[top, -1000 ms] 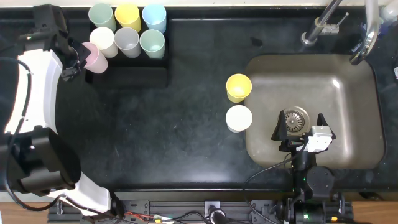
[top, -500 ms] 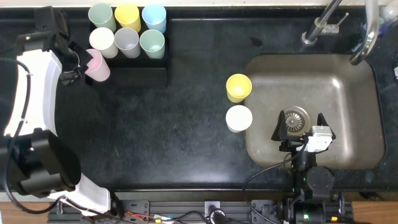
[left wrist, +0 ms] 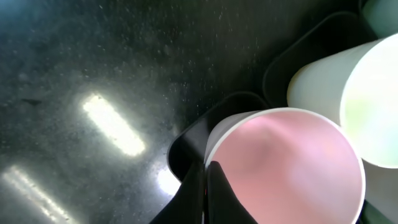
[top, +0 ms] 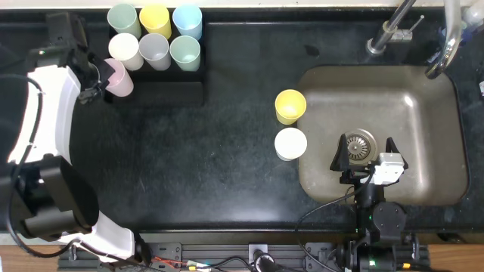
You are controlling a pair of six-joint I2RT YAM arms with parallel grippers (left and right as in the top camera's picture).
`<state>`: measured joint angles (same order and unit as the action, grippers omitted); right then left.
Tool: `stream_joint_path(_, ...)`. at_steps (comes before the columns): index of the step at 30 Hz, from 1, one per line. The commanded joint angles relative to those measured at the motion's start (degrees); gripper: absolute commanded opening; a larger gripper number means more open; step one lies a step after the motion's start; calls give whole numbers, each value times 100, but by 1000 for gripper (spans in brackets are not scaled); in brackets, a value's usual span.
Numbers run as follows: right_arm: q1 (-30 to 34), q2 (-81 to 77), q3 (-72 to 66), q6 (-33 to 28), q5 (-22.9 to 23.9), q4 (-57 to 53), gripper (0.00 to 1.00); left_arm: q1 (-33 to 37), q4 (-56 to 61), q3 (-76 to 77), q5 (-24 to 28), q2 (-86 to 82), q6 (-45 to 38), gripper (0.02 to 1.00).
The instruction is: Store Cups
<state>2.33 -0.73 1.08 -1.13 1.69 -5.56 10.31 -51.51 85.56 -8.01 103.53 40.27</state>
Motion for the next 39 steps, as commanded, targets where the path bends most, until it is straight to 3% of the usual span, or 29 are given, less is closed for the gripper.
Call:
stream_joint_path(1,15,52,-55,-15,-39,44,996,-31,168,-138,-90,-162,72,36)
stream_joint_path(24,17,52,-55,-13,-39,44,1000,-46,431,-549,-216,-162,393,36)
stream_joint_path(25,17,52,-55,-15,-39,44,998,-55,433,-549,-216,-162,393,62)
stream_joint_path(26,17,52,-55,-13,-39,44,996,-61,433,-549,-216,-162,393,189)
stream_joint_path(28,17,52,-55,-15,-39,44,996,-70,433,-546,-214,-162,396,549)
stream_joint_path(29,17,52,-55,-15,-39,44,998,-74,433,-546,-212,-164,396,630)
stream_joint_path(33,15,52,-55,-15,-39,44,996,-74,431,-546,-199,-197,393,744)
stream_joint_path(39,17,52,-55,-15,-39,44,998,-74,409,-544,-63,-378,391,779)
